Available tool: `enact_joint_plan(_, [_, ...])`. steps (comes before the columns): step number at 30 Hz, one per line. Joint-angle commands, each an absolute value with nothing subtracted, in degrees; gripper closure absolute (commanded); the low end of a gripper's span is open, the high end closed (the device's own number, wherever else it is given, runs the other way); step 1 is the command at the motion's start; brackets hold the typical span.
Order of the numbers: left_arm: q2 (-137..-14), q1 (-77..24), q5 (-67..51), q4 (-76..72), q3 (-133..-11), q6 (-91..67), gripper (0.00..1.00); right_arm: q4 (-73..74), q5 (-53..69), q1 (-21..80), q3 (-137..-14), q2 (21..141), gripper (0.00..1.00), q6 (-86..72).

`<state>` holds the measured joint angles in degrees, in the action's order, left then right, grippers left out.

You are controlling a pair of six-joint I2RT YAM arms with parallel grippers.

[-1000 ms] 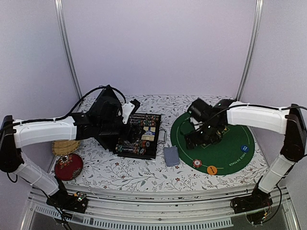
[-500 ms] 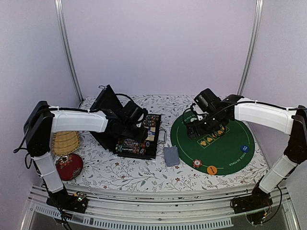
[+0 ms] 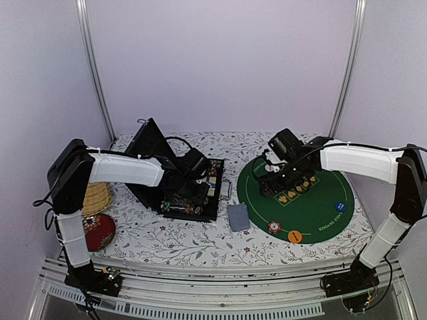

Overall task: Distribute texas hold em gaming equipment
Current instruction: Pick up the pile of poker chips from the chip case.

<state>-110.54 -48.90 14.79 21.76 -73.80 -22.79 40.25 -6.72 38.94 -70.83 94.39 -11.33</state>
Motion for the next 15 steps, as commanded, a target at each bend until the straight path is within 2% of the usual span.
enact_joint_plan(1, [-111.87,-50.46,15.46,23.05,-74.67,-23.52,0.51,39.11,-5.71,38.68,-70.66,95.65,0.01,-10.88])
enact_joint_plan(15, [-114.69,-52.08,11.9,21.94,-74.8,-22.37,0.52,39.33,-5.56,38.7,-70.37,95.75,0.01,-10.39])
